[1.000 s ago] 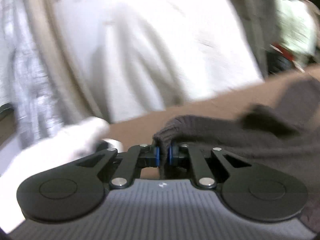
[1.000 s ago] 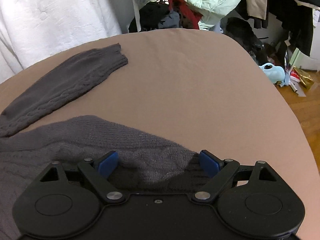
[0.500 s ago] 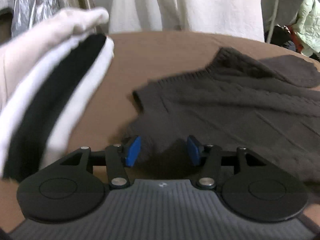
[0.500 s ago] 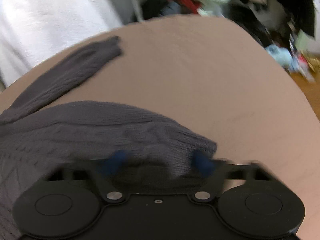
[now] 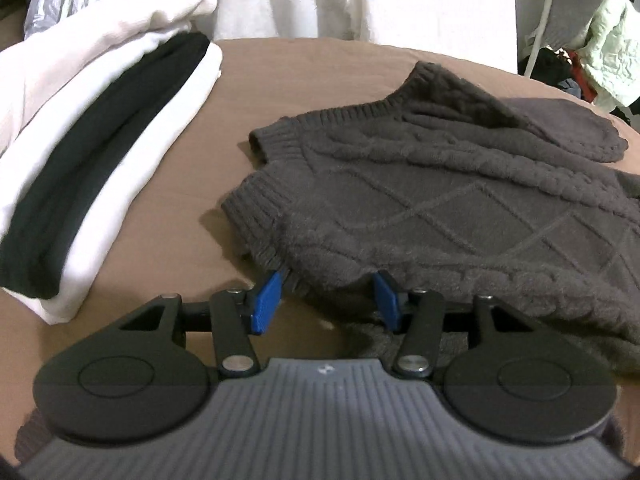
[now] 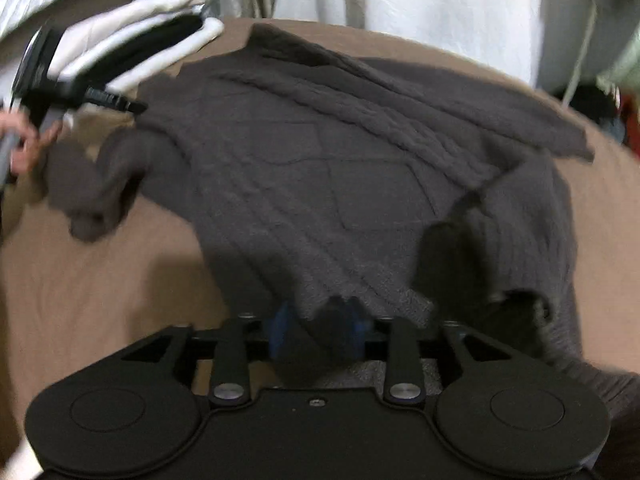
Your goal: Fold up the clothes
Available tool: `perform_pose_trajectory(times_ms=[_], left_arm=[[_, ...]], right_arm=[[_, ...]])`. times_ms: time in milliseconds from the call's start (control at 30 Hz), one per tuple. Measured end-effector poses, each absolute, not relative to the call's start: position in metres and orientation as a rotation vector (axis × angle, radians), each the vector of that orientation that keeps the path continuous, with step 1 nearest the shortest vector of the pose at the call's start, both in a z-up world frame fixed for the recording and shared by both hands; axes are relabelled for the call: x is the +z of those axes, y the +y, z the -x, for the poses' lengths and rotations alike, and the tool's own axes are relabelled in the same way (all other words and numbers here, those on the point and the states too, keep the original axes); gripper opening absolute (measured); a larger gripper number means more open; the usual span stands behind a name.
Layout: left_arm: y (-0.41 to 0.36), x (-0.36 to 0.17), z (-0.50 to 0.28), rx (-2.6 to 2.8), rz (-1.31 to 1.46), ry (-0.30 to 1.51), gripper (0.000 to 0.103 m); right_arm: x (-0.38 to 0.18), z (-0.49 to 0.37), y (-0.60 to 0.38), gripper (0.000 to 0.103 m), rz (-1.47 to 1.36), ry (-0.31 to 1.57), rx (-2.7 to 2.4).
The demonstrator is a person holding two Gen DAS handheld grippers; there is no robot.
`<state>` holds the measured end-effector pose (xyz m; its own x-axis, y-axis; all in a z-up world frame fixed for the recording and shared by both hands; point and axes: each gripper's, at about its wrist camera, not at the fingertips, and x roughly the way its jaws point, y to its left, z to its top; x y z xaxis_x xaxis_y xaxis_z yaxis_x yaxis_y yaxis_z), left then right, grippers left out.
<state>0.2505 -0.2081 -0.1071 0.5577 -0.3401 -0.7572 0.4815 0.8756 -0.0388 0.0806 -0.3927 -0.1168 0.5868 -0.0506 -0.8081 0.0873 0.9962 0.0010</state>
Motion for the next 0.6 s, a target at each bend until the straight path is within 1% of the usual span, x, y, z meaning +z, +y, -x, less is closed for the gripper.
perform_pose_trajectory(times_ms=[33,67,133,200,233,333,433,467,533,600], left_arm=[[-0.208,-0.107,-0.251,-0.488,-0.179,0.852,0.051],[-0.209,-0.107,-0.251,-0.488,-0.176,0.851,0.051],[-0.209,-0.106,-0.252,-0.49,-0.173,0.85,0.051],[-0.21,-0.107,-0.251,-0.491,-0.174,0.848,0.051],[-0.211,-0.107,-0.251,-0.489,-0.176,0.849,0.051],[-0.211,-0.109,-0.252,-0.488,-0.177,0.853,0.051],[-0.211,-0.11,-0.253,-0.489,-0.174,0.856,0.051],[-0.212,-0.111,-0.254,-0.489,-0.173,0.859,0.051],[-0.212,-0.114,-0.255,-0.487,-0.174,0.868,0.051],[-0.212,-0.114,-0.254,-0.484,-0.18,0.868,0.051]], right_arm=[[-0.111,-0.075,-0.394,0.044,-0.035,0.917,-0.097],[-0.104,-0.069,-0.399,0.05,-0.046,0.894,-0.125],[-0.09,-0.059,-0.42,0.054,-0.136,0.837,-0.203],[-0.081,-0.043,-0.452,0.058,-0.308,0.772,-0.262],[-0.081,-0.036,-0.468,0.062,-0.409,0.745,-0.285],[-0.092,-0.016,-0.504,0.062,-0.684,0.667,-0.33],[-0.108,-0.022,-0.511,0.062,-0.788,0.604,-0.293],[-0.111,-0.031,-0.515,0.062,-0.787,0.616,-0.307],[-0.119,-0.057,-0.527,0.062,-0.785,0.698,-0.443],[-0.125,-0.073,-0.545,0.06,-0.804,0.758,-0.577]])
